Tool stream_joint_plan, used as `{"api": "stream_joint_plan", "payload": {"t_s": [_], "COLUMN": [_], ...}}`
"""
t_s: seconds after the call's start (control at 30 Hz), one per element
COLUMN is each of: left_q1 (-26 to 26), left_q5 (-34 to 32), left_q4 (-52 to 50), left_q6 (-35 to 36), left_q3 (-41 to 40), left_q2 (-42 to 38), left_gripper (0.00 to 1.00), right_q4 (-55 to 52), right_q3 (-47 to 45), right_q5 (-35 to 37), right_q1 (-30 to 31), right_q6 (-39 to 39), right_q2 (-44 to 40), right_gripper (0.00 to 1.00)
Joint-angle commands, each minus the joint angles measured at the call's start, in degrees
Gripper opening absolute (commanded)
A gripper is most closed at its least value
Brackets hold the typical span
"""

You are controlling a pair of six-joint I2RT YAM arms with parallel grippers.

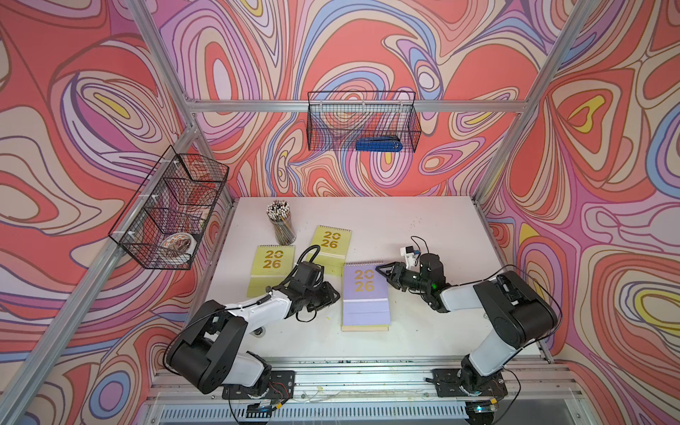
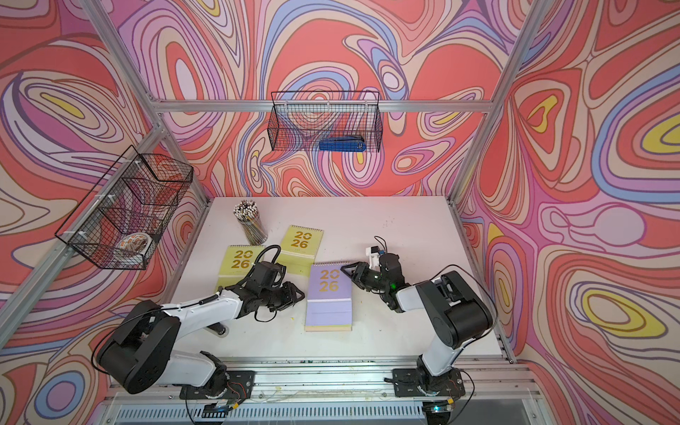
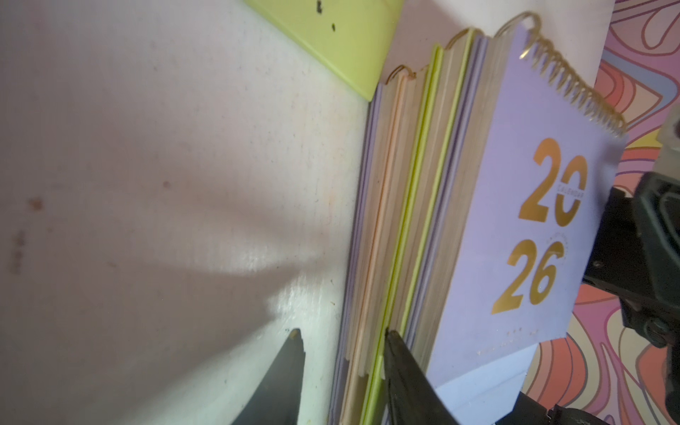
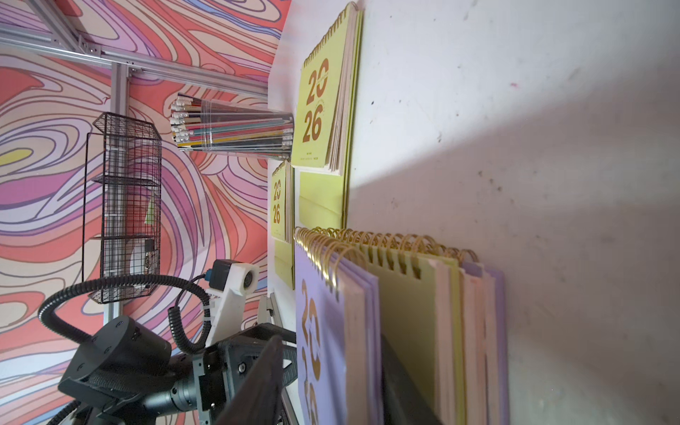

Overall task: Stack the calendars
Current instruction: Place the calendar at the calendar, then pick up the calendar at the center of the board.

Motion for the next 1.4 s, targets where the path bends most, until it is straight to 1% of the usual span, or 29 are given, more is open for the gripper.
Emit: {"api": "stream_joint_plan", "payload": {"t_s": [0.0, 0.23, 0.4, 0.53, 0.63, 0.7, 0.8, 0.9, 1.03, 1.13, 1.3, 1.37], "left_q1": [-0.4, -0.4, -0.4, -0.4, -0.4, -0.4, -0.4, -0.4, -0.4, -0.4, -0.3, -0.2], "left_q5": [-1.4, -2.3, -3.7, -5.1, -7.3, -10.0, -15.6, -22.0, -29.1, -33.0, -39.3, -42.2], "left_q4": [-2.5, -4.5, -6.9, -8.8, -11.4, -14.1, -20.0, -25.1, -29.5, -30.9, -30.9, -30.9], "left_q6": [1.2, 2.3, 3.7, 4.8, 6.1, 7.6, 10.9, 15.4, 21.5, 25.8, 32.5, 35.3], "left_q3": [1.7, 2.8, 3.8, 4.8, 6.0, 7.5, 10.7, 14.8, 20.2, 24.0, 29.6, 31.7], "left_q2": [-0.6, -0.8, -1.5, -1.9, -2.8, -3.7, -4.8, -4.4, -0.9, 2.9, 9.2, 11.9], "left_gripper": [0.39, 0.4, 0.42, 0.44, 0.44, 0.45, 0.44, 0.43, 0.41, 0.38, 0.24, 0.16], "right_q4": [-4.2, -10.7, -16.3, -19.7, -24.1, -28.3, -34.2, -39.8, -46.0, -47.7, -47.6, -47.7], "right_q3": [2.0, 3.8, 5.0, 5.8, 7.1, 8.3, 10.2, 13.4, 19.1, 23.1, 29.2, 32.0], "right_q5": [1.3, 2.5, 4.0, 5.2, 6.8, 9.1, 13.0, 16.0, 18.2, 18.3, 17.4, 16.8], "right_q1": [0.2, 0.2, 0.2, 0.2, 0.2, 0.2, 0.2, 0.2, 0.2, 0.2, 0.3, 0.6], "right_q6": [-3.0, -5.6, -8.1, -9.7, -11.8, -13.5, -15.3, -16.4, -16.2, -15.2, -13.4, -12.9], "right_q2": [-2.3, -3.6, -5.4, -6.6, -7.7, -8.9, -11.3, -12.5, -10.7, -7.6, -1.3, 1.7], "right_gripper": [0.48, 0.61, 0.79, 0.87, 0.92, 0.95, 0.98, 0.98, 0.98, 0.98, 0.98, 0.98]}}
